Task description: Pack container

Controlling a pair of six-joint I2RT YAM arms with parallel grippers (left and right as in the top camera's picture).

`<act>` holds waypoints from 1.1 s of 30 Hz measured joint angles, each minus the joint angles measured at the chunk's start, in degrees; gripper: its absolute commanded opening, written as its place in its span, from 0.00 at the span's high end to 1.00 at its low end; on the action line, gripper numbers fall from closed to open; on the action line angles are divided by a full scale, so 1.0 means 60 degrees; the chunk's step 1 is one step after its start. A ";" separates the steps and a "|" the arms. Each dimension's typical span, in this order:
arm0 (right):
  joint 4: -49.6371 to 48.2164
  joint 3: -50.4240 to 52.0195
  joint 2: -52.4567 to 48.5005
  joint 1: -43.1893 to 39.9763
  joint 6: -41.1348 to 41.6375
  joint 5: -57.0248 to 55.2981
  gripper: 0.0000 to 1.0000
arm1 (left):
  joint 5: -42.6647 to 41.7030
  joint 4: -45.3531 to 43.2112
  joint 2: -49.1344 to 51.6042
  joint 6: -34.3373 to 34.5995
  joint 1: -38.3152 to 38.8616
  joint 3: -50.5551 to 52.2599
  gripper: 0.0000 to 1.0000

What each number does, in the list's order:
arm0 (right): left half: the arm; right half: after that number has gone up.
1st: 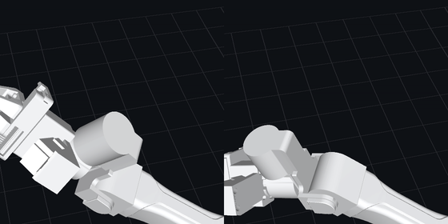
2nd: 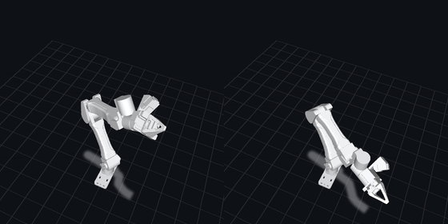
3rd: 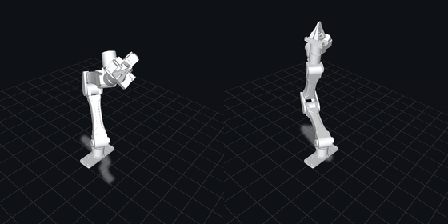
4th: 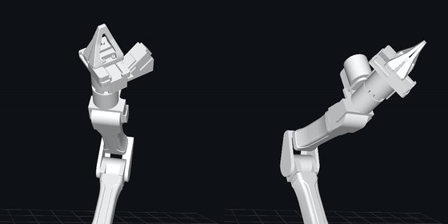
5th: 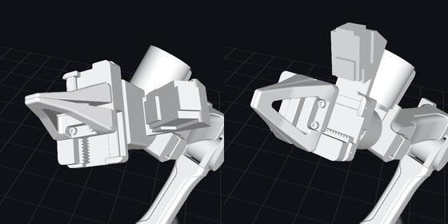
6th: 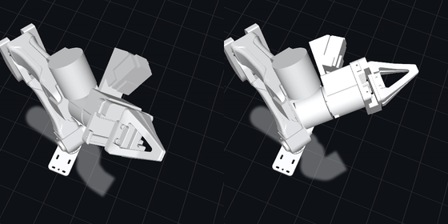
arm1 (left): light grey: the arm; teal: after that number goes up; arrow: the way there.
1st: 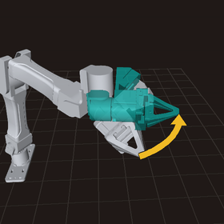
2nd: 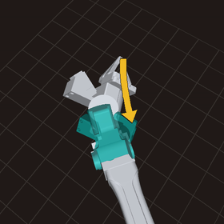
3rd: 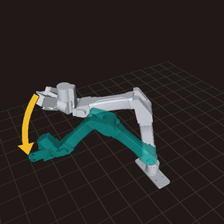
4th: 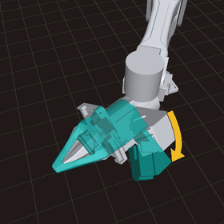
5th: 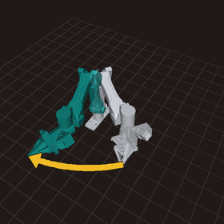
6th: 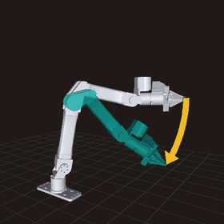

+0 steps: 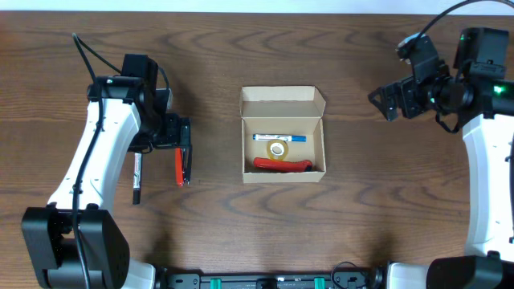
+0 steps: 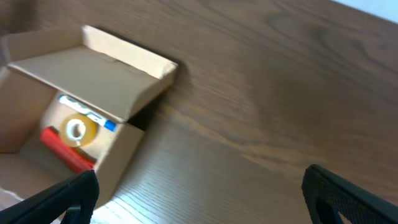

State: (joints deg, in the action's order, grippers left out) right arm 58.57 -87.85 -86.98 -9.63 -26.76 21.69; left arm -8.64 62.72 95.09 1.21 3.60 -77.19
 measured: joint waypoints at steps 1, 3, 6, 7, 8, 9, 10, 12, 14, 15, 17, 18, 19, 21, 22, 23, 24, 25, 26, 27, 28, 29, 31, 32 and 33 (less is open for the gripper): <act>-0.0026 0.0047 -0.0029 -0.0073 0.0004 -0.0025 0.01 | 0.0000 -0.0153 0.0000 -0.0004 0.0000 0.0058 0.04; -0.0135 0.0240 -0.0102 -0.0222 0.0007 -0.0073 0.01 | 0.0000 -0.0616 -0.0007 -0.0004 0.0004 0.0313 0.05; -0.0495 0.0863 -0.0288 -0.0364 0.0040 -0.0117 0.01 | -0.0004 -0.1348 -0.0007 -0.0004 0.0000 0.0980 0.05; -0.0612 0.1082 -0.0331 -0.0382 0.0047 -0.0120 0.01 | -0.0022 -0.1581 -0.0007 -0.0004 0.0000 0.1213 0.05; -0.0736 0.1315 -0.0368 -0.0386 0.0066 -0.0124 0.01 | -0.0044 -0.1763 -0.0007 -0.0004 0.0004 0.1432 0.05; -0.0805 0.1548 -0.0408 -0.0386 0.0069 -0.0127 0.01 | -0.0073 -0.2004 -0.0007 0.0004 0.0000 0.1723 0.05; -0.0907 0.1741 -0.0430 -0.0386 0.0084 -0.0120 0.01 | -0.0080 -0.2091 -0.0007 0.0007 0.0004 0.1894 0.05; -0.1144 0.2102 -0.0441 -0.0386 0.0157 -0.0120 0.01 | -0.0091 -0.2382 -0.0007 0.0018 0.0022 0.2317 0.05; -0.1308 0.2346 -0.0441 -0.0386 0.0219 -0.0117 0.01 | -0.0022 -0.2510 -0.0007 0.0066 0.0073 0.2594 0.05; -0.1381 0.2452 -0.0441 -0.0386 0.0251 -0.0113 0.01 | 0.0055 -0.2495 -0.0007 0.0117 0.0157 0.2707 0.05; -0.1417 0.2565 -0.0441 -0.0386 0.0288 -0.0091 0.01 | 0.0240 -0.2499 0.0000 0.0251 0.0390 0.2798 0.05; -0.1421 0.2601 -0.0441 -0.0382 0.0317 -0.0076 0.01 | 0.0328 -0.2521 0.0004 0.0306 0.0543 0.2798 0.05; -0.1421 0.2612 -0.0441 -0.0386 0.0324 -0.0069 0.01 | 0.0393 -0.2579 0.0007 0.0346 0.0670 0.2798 0.05; -0.1443 0.2612 -0.0441 -0.0386 0.0331 -0.0044 0.01 | 0.0495 -0.2776 0.0029 0.0492 0.0943 0.2798 0.05; -0.1446 0.2612 -0.0441 -0.0386 0.0350 -0.0040 0.01 | 0.0514 -0.2878 0.0058 0.0557 0.1056 0.2798 0.04; -0.1446 0.2612 -0.0441 -0.0386 0.0357 -0.0040 0.01 | 0.0517 -0.2951 0.0095 0.0608 0.1122 0.2798 0.04; -0.1446 0.2612 -0.0441 -0.0386 0.0361 -0.0040 0.01 | 0.0517 -0.3005 0.0160 0.0670 0.1169 0.2798 0.05; -0.1446 0.2612 -0.0441 -0.0386 0.0364 -0.0036 0.01 | 0.0517 -0.3027 0.0244 0.0736 0.1180 0.2798 0.05; -0.1446 0.2612 -0.0441 -0.0386 0.0368 -0.0036 0.01 | 0.0525 -0.3027 0.0321 0.0765 0.1177 0.2798 0.04; -0.1446 0.2612 -0.0441 -0.0386 0.0382 -0.0036 0.01 | 0.0543 -0.3027 0.0423 0.0801 0.1177 0.2798 0.05; -0.1450 0.2612 -0.0441 -0.0386 0.0386 -0.0033 0.01 | 0.0554 -0.3031 0.0532 0.0827 0.1177 0.2798 0.04; -0.1450 0.2612 -0.0441 -0.0386 0.0386 -0.0033 0.01 | 0.0557 -0.3038 0.0630 0.0827 0.1177 0.2798 0.05; -0.1450 0.2612 -0.0441 -0.0386 0.0386 -0.0022 0.01 | 0.0579 -0.3075 0.0772 0.0827 0.1177 0.2798 0.04; -0.1446 0.2612 -0.0441 -0.0386 0.0390 -0.0015 0.01 | 0.0583 -0.3126 0.0838 0.0827 0.1177 0.2798 0.05; -0.1446 0.2612 -0.0441 -0.0386 0.0386 -0.0007 0.01 | 0.0586 -0.3177 0.0889 0.0827 0.1177 0.2798 0.05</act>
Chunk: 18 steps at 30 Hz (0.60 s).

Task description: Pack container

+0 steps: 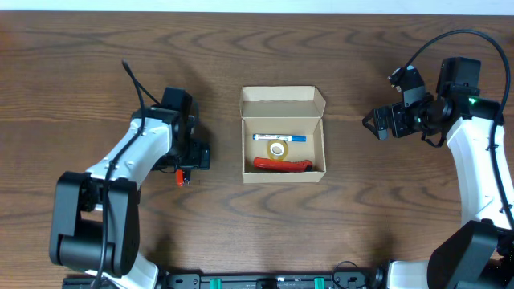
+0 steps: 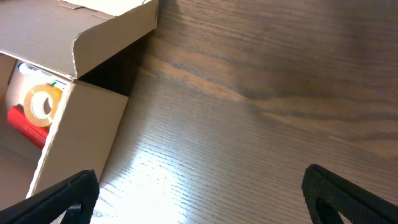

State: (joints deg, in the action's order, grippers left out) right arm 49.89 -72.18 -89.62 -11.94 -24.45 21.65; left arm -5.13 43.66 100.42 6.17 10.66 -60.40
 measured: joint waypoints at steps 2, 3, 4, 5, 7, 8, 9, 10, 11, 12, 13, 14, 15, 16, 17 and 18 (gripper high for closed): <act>0.0000 0.0000 0.0000 0.0000 0.0004 0.0004 0.01 | 0.0000 -0.0098 0.0102 0.0000 0.0000 0.0000 0.05; 0.0000 0.0000 0.0000 0.0000 0.0004 0.0004 0.01 | 0.0000 -0.0127 0.0168 0.0000 0.0000 0.0000 0.05; 0.0000 0.0000 0.0000 0.0000 0.0004 0.0004 0.01 | 0.0000 -0.0146 0.0233 0.0000 0.0000 0.0000 0.04; 0.0000 0.0000 0.0000 0.0000 0.0004 0.0004 0.01 | 0.0000 -0.0164 0.0299 0.0000 0.0000 0.0000 0.05; 0.0000 0.0000 0.0000 0.0000 0.0004 0.0004 0.01 | 0.0004 -0.0193 0.0474 0.0000 0.0000 0.0000 0.05; 0.0000 0.0000 0.0000 0.0000 0.0004 0.0004 0.01 | 0.0015 -0.0211 0.0576 0.0000 0.0000 0.0000 0.05; 0.0000 0.0000 0.0000 0.0000 0.0004 0.0004 0.01 | 0.0058 -0.0229 0.0710 0.0000 0.0000 0.0000 0.05; 0.0000 0.0000 0.0000 0.0000 0.0004 0.0004 0.01 | 0.0120 -0.0189 0.0776 0.0000 0.0000 -0.0033 0.04; -0.0004 0.0000 0.0000 0.0000 0.0007 0.0004 0.01 | 0.0138 -0.0208 0.0783 0.0000 0.0000 -0.0036 0.05; 0.0000 0.0000 0.0000 0.0000 0.0007 0.0007 0.01 | 0.0142 -0.0200 0.0794 0.0000 0.0000 -0.0044 0.05; 0.0000 0.0000 0.0000 0.0000 0.0007 0.0011 0.01 | 0.0149 -0.0186 0.0809 0.0000 0.0000 -0.0058 0.05; 0.0000 0.0000 0.0000 0.0000 0.0007 0.0011 0.01 | 0.0153 -0.0171 0.0820 0.0000 0.0000 -0.0073 0.03; 0.0004 0.0000 0.0000 0.0000 0.0011 0.0015 0.01 | 0.0157 -0.0164 0.0827 0.0000 0.0000 -0.0080 0.06; 0.0007 0.0000 0.0000 0.0000 0.0011 0.0015 0.01 | 0.0168 -0.0153 0.0827 0.0007 0.0000 -0.0084 0.14; 0.0007 0.0000 0.0000 0.0000 0.0011 0.0018 0.01 | 0.0146 -0.0146 0.0831 0.0036 0.0000 -0.0087 0.32; 0.0015 0.0000 0.0000 0.0000 0.0011 0.0029 0.01 | 0.0157 -0.0146 0.0831 0.0066 0.0000 -0.0091 0.62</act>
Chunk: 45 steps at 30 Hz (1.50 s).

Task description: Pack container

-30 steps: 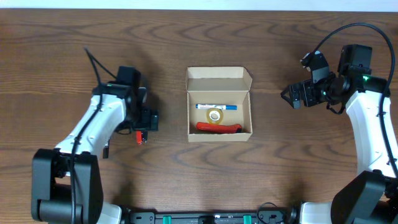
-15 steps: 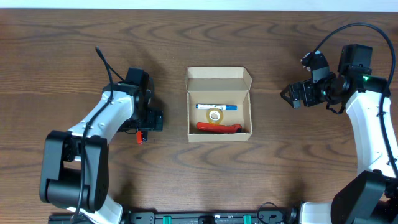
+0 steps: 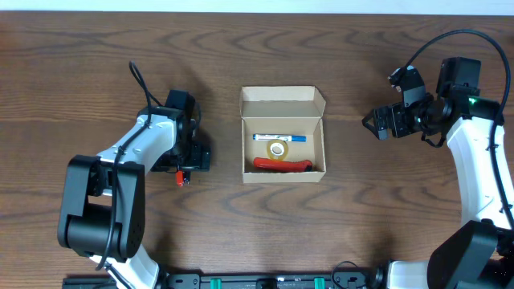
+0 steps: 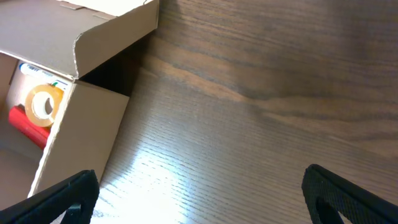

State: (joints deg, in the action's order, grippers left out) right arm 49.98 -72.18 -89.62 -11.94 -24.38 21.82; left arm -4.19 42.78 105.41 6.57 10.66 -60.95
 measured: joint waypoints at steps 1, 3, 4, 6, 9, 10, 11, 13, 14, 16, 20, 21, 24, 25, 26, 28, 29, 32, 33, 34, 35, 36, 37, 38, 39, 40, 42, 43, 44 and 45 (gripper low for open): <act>0.0004 0.0000 0.0000 0.0000 0.0000 0.0004 0.01 | -0.0004 0.0007 0.0007 -0.0062 0.0004 -0.0007 0.76; 0.0007 0.0000 0.0000 0.0000 0.0000 0.0007 0.01 | 0.0007 0.0011 0.0007 -0.0062 0.0000 -0.0011 0.93; 0.0011 0.0000 0.0000 0.0000 0.0004 0.0007 0.01 | 0.0018 0.0055 0.0007 -0.0069 0.0000 -0.0033 0.94; 0.0011 0.0000 0.0000 0.0000 0.0025 0.0011 0.01 | 0.0058 0.0135 -0.0004 -0.0066 0.0004 -0.0095 0.94; 0.0015 0.0000 0.0000 0.0000 0.0033 0.0011 0.01 | 0.0087 0.0204 0.0000 0.0055 0.0004 -0.0109 0.94; 0.0018 0.0000 0.0000 0.0000 0.0033 0.0011 0.01 | 0.0091 0.0244 0.0000 0.0153 0.0004 -0.0117 0.94; 0.0015 0.0000 0.0000 0.0000 0.0033 0.0011 0.01 | 0.0080 0.0299 0.0004 0.0226 0.0000 -0.0117 0.94; 0.0015 0.0000 0.0000 0.0000 0.0036 0.0011 0.01 | -0.0029 0.0335 0.0004 0.0233 0.0000 -0.0127 0.94; 0.0015 0.0000 0.0000 0.0000 0.0036 0.0011 0.01 | -0.0135 0.0361 0.0000 0.0178 -0.0011 -0.0135 0.94; 0.0015 0.0000 0.0000 0.0000 0.0051 0.0011 0.01 | -0.0452 0.0357 -0.0062 0.0022 -0.0015 -0.0135 0.94; 0.0018 0.0000 0.0000 0.0000 0.0062 0.0011 0.01 | -0.1107 0.0386 -0.0765 -0.0517 -0.0007 -0.0273 0.94; 0.0015 0.0000 0.0000 0.0000 0.0062 0.0007 0.01 | -0.1235 0.0390 -0.1078 -0.0652 -0.0007 -0.0401 0.94; 0.0015 0.0000 0.0000 0.0000 0.0066 0.0011 0.01 | -0.1694 0.0313 -0.2237 -0.1158 -0.0007 -0.1049 0.94; 0.0015 0.0000 0.0000 0.0000 0.0066 0.0007 0.01 | -0.1927 0.0262 -0.2659 -0.1424 -0.0004 -0.1315 0.94; 0.0015 0.0000 0.0000 0.0000 0.0066 0.0007 0.01 | -0.2142 0.0229 -0.2994 -0.1741 0.0004 -0.1504 0.94; 0.0015 0.0000 0.0000 0.0000 0.0066 0.0007 0.01 | -0.2790 0.0186 -0.3683 -0.2732 0.0069 -0.1767 0.94; 0.0011 0.0000 0.0000 0.0000 0.0066 0.0007 0.01 | -0.3067 0.0229 -0.3872 -0.3147 0.0120 -0.1803 0.94; 0.0015 0.0000 0.0000 0.0000 0.0066 0.0004 0.01 | -0.4288 0.0736 -0.4291 -0.5402 0.0495 -0.1832 0.94; 0.0015 0.0000 0.0000 0.0000 0.0066 -0.0007 0.01 | -0.4641 0.0838 -0.4302 -0.6167 0.0699 -0.1829 0.94; 0.0015 0.0000 0.0000 0.0000 0.0066 -0.0062 0.01 | -0.4856 0.0834 -0.4288 -0.6666 0.0856 -0.1829 0.94; 0.0015 0.0000 0.0000 0.0000 0.0066 -0.0102 0.01 | -0.5056 0.0809 -0.4251 -0.7206 0.1053 -0.1829 0.94; 0.0011 0.0000 0.0000 0.0000 0.0066 -0.0157 0.01 | -0.5166 0.0758 -0.4222 -0.7632 0.1239 -0.1825 0.94; 0.0007 0.0000 0.0000 0.0000 0.0066 -0.0193 0.01 | -0.5268 0.0663 -0.4197 -0.8025 0.1439 -0.1821 0.94; -0.0004 0.0000 0.0000 0.0000 0.0066 -0.0219 0.01 | -0.5271 0.0525 -0.4178 -0.8313 0.1643 -0.1818 0.94; -0.0015 0.0000 0.0000 0.0000 0.0066 -0.0237 0.01 | -0.5268 0.0357 -0.4156 -0.8535 0.1825 -0.1818 0.94; -0.0022 0.0000 0.0000 0.0000 0.0066 -0.0266 0.01 | -0.5224 0.0164 -0.4124 -0.8746 0.2076 -0.1818 0.94; -0.0076 0.0000 0.0000 -0.0029 0.0066 -0.0331 0.01 | -0.4936 -0.0324 -0.3989 -0.9114 0.2645 -0.1818 0.94; -0.0084 0.0000 0.0000 -0.0029 0.0066 -0.0335 0.01 | -0.4852 -0.0426 -0.3934 -0.9184 0.2779 -0.1818 0.94; -0.0109 0.0000 0.0000 -0.0047 0.0066 -0.0353 0.01 | -0.4714 -0.0572 -0.3836 -0.9369 0.2994 -0.1818 0.94; -0.0146 0.0000 0.0000 -0.0062 0.0066 -0.0361 0.01 | -0.4524 -0.0780 -0.3694 -0.9566 0.3224 -0.1818 0.94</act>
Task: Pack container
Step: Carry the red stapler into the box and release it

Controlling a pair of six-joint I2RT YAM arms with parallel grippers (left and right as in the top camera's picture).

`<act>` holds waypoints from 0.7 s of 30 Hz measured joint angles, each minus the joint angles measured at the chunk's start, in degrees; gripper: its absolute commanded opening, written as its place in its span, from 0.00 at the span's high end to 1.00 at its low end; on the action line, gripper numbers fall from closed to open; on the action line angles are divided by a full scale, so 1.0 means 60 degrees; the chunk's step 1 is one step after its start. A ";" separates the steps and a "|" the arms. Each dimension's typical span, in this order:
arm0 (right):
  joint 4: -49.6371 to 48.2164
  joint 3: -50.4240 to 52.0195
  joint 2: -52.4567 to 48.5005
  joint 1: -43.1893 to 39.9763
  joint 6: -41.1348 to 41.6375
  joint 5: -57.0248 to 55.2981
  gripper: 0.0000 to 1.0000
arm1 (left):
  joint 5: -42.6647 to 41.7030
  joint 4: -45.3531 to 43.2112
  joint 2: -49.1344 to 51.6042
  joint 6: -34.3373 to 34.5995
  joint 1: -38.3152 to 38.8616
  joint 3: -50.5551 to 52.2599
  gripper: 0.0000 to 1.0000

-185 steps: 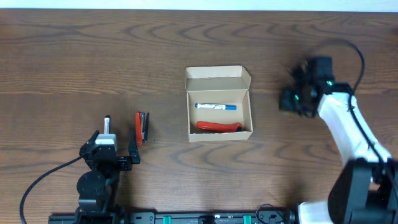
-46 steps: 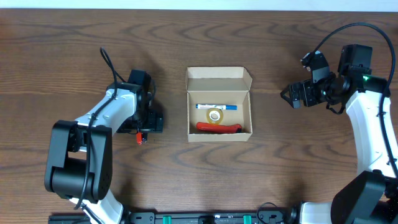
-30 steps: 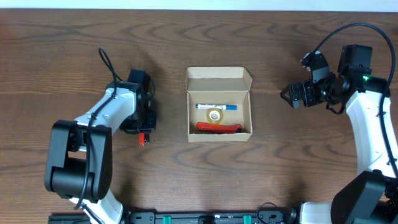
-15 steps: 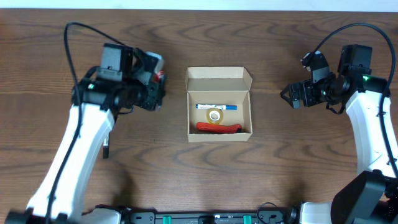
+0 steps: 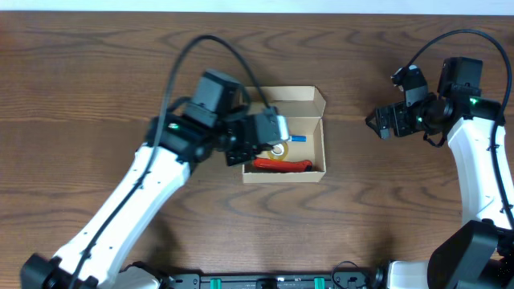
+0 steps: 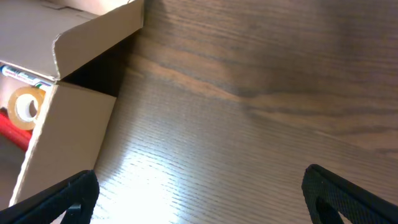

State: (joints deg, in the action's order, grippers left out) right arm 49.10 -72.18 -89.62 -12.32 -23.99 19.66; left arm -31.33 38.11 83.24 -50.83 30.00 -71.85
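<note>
The open cardboard box [image 5: 324,149] stands mid-table with its lid flap folded back. Inside lie a blue marker [image 5: 298,138], a yellow tape roll [image 5: 279,149] and a red tool [image 5: 287,165]. My left gripper [image 5: 263,133] hangs over the box's left half and hides that part. Whether its jaws hold anything cannot be made out. My right gripper [image 5: 384,120] is open to the right of the box, nothing between its fingers [image 6: 59,199]. In the right wrist view the box wall [image 6: 68,137] and the tape roll [image 6: 22,109] show at the left.
The left arm's white link [image 5: 136,189] crosses the table left of the box and covers the wood under it. Bare wooden tabletop [image 6: 249,124] lies under the right gripper.
My left gripper was low on the table left of the box and is now over the box's left half. The red tip beside it no longer shows. The right gripper has barely shifted.
At first my left gripper was beside a red-handled tool and a black pen left of the box, the right arm farther off. Then the left gripper sat low on the red tool and the right gripper stood open near the box. Now the left gripper is over the box.
</note>
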 measured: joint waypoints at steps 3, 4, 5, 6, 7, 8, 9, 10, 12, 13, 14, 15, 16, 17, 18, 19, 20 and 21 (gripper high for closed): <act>-0.0069 0.0000 0.0000 -0.0062 0.0000 -0.0029 0.01 | 0.0423 -0.0616 0.0452 -0.0342 0.0452 0.0000 0.94; -0.0076 0.0000 0.0000 -0.0095 0.0000 -0.0033 0.01 | 0.0554 -0.0798 0.0627 -0.0412 0.0554 0.0000 0.94; -0.0091 0.0000 0.0000 -0.0131 0.0004 -0.0029 0.01 | 0.0670 -0.0987 0.0834 -0.0510 0.0630 0.0000 0.94; -0.0106 0.0000 0.0000 -0.0164 0.0004 -0.0033 0.01 | 0.0769 -0.1096 0.0991 -0.0557 0.0667 0.0000 0.94; -0.0124 0.0000 0.0000 -0.0189 0.0004 -0.0036 0.01 | 0.0878 -0.1242 0.1206 -0.0648 0.0681 0.0000 0.94; -0.0153 0.0000 0.0000 -0.0222 0.0004 -0.0033 0.01 | 0.0954 -0.1308 0.1326 -0.0732 0.0681 0.0000 0.94; -0.0178 0.0000 0.0000 -0.0240 0.0004 -0.0033 0.01 | 0.1060 -0.1410 0.1490 -0.0809 0.0681 0.0000 0.94; -0.0204 0.0000 0.0000 -0.0251 0.0000 -0.0036 0.01 | 0.1140 -0.1508 0.1625 -0.0860 0.0681 0.0000 0.94; -0.0229 0.0000 0.0000 -0.0251 0.0004 -0.0033 0.01 | 0.1297 -0.1639 0.1880 -0.0969 0.0681 0.0000 0.94; -0.0240 0.0000 0.0000 -0.0251 0.0004 -0.0033 0.01 | 0.1341 -0.1654 0.2014 -0.1002 0.0681 0.0000 0.94; -0.0251 0.0000 0.0000 -0.0251 0.0004 -0.0033 0.01 | 0.1377 -0.1650 0.2153 -0.1020 0.0681 0.0000 0.94; -0.0273 0.0000 0.0000 -0.0251 0.0004 -0.0033 0.01 | 0.1410 -0.1636 0.2306 -0.1035 0.0681 0.0000 0.94; -0.0280 0.0000 0.0000 -0.0251 0.0004 -0.0033 0.01 | 0.1450 -0.1606 0.2510 -0.1038 0.0681 0.0000 0.94; -0.0299 0.0000 0.0000 -0.0251 0.0004 -0.0033 0.01 | 0.1479 -0.1585 0.2696 -0.1038 0.0681 0.0000 0.94; -0.0313 0.0000 0.0000 -0.0251 0.0000 -0.0033 0.01 | 0.1508 -0.1545 0.2973 -0.1038 0.0681 0.0000 0.94; -0.0310 0.0000 0.0000 -0.0251 0.0000 -0.0033 0.01 | 0.1530 -0.1497 0.3162 -0.1038 0.0681 0.0000 0.94; -0.0313 0.0000 0.0000 -0.0251 0.0004 -0.0033 0.01 | 0.1548 -0.1428 0.3359 -0.1035 0.0681 0.0000 0.94; -0.0313 0.0000 0.0000 -0.0251 0.0004 -0.0033 0.01 | 0.1555 -0.1359 0.3577 -0.1031 0.0681 0.0000 0.90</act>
State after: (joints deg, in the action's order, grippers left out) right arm 47.22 -72.18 -89.62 -13.82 -23.97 19.46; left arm -22.00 29.95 104.71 -57.01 34.09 -71.85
